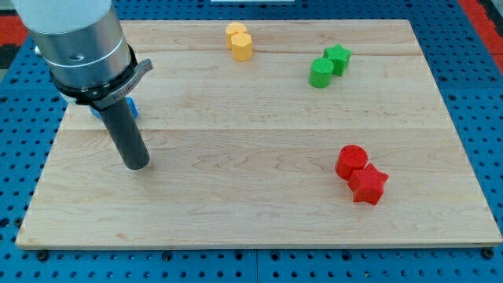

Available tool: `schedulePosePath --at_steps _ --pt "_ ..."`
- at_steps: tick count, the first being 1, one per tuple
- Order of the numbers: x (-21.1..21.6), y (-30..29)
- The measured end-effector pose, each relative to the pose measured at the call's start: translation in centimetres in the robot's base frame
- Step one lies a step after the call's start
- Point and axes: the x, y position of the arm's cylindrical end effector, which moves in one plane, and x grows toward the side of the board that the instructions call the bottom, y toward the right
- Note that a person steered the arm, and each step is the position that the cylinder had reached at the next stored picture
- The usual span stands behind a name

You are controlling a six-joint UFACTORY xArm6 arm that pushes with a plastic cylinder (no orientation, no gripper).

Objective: Move the red blocks diagonally bottom right to the yellow blocks

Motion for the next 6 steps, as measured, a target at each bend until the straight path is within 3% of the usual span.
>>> schedulePosePath --at_steps 1,4,5,6 --pt "0.0 1.7" --pt "11.4 22.3" --pt "11.5 23.2" --pt "11.4 31.0"
